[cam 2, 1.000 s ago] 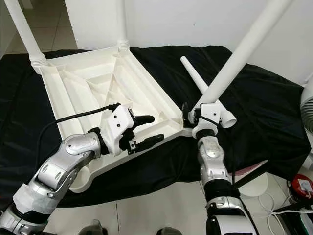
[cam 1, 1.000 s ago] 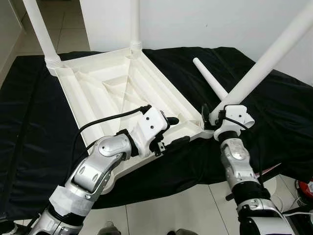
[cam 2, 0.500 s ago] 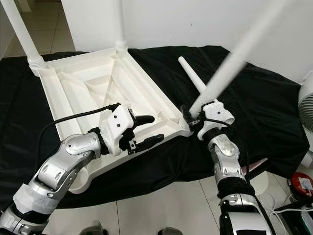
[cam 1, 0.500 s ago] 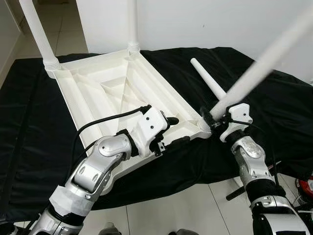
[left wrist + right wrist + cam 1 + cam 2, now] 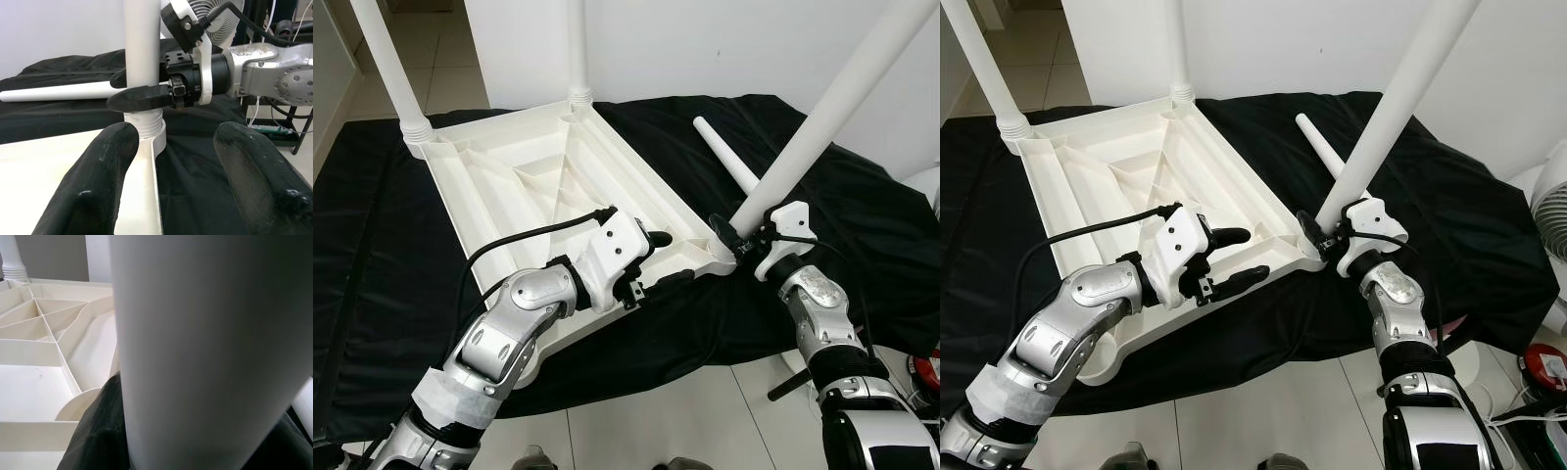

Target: Building children table

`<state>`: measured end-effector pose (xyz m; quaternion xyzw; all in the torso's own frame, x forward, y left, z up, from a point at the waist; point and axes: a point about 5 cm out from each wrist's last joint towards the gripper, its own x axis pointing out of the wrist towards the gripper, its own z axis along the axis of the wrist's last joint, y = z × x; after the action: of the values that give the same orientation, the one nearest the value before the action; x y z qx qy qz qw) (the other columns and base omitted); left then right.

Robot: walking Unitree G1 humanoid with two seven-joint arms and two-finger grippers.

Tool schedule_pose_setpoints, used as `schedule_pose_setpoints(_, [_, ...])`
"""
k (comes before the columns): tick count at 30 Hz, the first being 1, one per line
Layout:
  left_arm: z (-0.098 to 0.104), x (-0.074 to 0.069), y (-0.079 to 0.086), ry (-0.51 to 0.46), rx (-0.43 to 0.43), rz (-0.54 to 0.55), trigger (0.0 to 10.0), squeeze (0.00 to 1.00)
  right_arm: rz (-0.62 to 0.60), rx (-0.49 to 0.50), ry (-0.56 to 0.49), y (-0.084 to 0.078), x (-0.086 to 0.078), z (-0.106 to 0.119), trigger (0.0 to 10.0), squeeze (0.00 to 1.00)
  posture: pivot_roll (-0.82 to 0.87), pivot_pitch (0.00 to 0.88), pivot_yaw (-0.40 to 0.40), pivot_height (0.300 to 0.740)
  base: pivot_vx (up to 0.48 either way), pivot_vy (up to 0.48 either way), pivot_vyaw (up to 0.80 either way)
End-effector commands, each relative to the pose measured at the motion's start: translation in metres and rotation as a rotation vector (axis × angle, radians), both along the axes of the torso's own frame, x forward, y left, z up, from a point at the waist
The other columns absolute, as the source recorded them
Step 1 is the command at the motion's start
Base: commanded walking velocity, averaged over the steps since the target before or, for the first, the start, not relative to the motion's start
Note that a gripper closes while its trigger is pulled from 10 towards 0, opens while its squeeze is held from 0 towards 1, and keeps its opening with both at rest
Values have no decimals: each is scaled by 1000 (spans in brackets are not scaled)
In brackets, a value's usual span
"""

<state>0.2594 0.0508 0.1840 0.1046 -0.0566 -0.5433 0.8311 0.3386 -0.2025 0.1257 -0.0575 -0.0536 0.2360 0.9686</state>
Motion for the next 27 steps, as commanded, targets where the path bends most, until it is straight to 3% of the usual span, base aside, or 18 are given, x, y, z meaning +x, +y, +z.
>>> schedule_pose_setpoints(1, [2,-1,0,0,5,-23,10000,0,-24,-10,152,-2,-6,-27,10000,0,44,10,0,740,0,0,0])
schedule_pose_setpoints(17, [3,-2,-2,0,-2,-23,10000,0,-28,-32,324,-2,2,-37,10000,0,45,14,-12,740,0,0,0])
schedule_pose_setpoints(27, [3,-2,-1,3,-4,-21,10000,0,-37,-18,372,1,1,-44,10000,0,45,13,-10,740,0,0,0])
